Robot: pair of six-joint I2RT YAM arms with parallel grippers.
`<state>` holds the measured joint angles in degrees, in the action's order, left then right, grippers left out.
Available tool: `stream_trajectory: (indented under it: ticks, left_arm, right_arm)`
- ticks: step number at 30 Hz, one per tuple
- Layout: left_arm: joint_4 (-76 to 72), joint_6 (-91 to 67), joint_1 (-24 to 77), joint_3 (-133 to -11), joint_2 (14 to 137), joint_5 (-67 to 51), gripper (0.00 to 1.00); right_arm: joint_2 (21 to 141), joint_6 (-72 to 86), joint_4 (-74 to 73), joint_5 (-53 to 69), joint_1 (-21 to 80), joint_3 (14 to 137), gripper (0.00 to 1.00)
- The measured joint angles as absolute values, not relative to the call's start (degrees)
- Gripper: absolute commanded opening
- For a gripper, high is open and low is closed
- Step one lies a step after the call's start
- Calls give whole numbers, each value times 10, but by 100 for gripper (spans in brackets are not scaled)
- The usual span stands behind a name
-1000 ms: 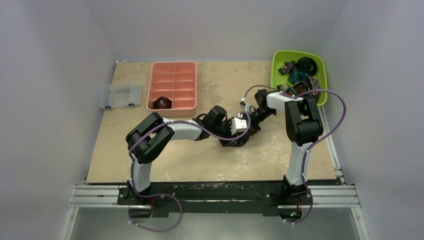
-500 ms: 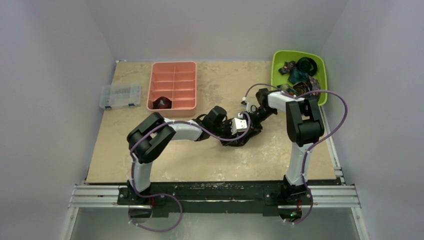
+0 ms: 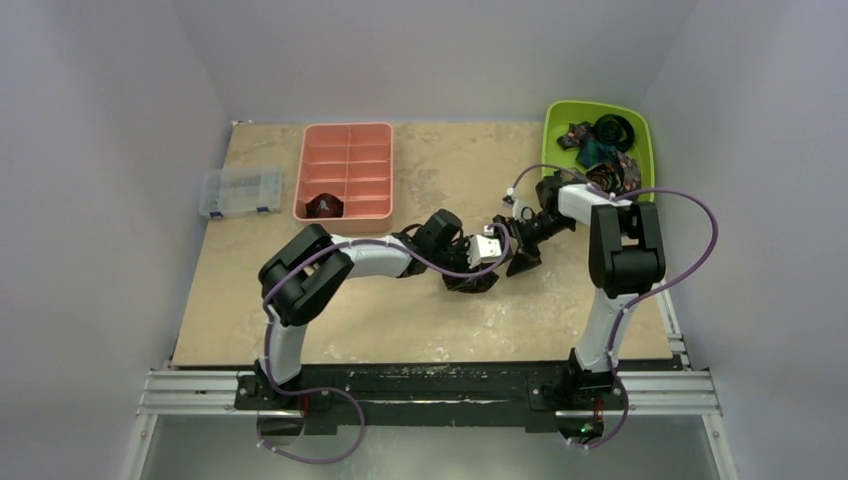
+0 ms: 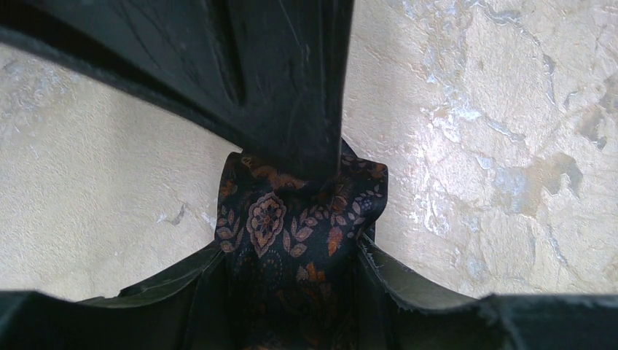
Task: Roll the ties
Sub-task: Pick up the tie at the center of the board.
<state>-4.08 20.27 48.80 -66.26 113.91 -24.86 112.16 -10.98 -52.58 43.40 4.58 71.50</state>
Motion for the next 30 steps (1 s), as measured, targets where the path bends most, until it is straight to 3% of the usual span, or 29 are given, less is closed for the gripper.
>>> stream_trajectory:
  ticks: [4, 7, 11, 12, 14, 18, 21, 22, 27, 30]
  left_arm:
    - [-29, 206, 488, -670, 1141, -248, 13]
    - [-23, 206, 488, -675, 1143, -248, 13]
    - [-18, 207, 489, -678, 1145, -248, 13]
    - [-18, 207, 489, -678, 1145, -248, 13]
    - [-17, 207, 489, -679, 1145, -248, 13]
    - [-16, 207, 489, -679, 1145, -248, 13]
    - [-16, 207, 489, -679, 1145, -248, 13]
    - [-16, 207, 489, -679, 1145, -249, 13]
    - [-15, 206, 489, -680, 1146, -249, 17]
    - [-15, 206, 488, -681, 1146, -250, 25]
  right_arm:
    - [1128, -89, -510, 466, 54, 699, 78]
    - [1137, -74, -492, 497, 62, 688, 57]
    - [1154, -64, -467, 524, 75, 678, 41]
    - [1155, -64, -466, 532, 75, 678, 43]
    - [1155, -64, -465, 541, 75, 678, 59]
    - [1155, -62, -455, 543, 75, 675, 51]
    - [1155, -56, -451, 552, 75, 674, 56]
    - [1155, -54, -451, 553, 75, 674, 54]
    - [1158, -41, -442, 572, 75, 674, 0]
    - [1160, -42, -447, 581, 75, 679, 0]
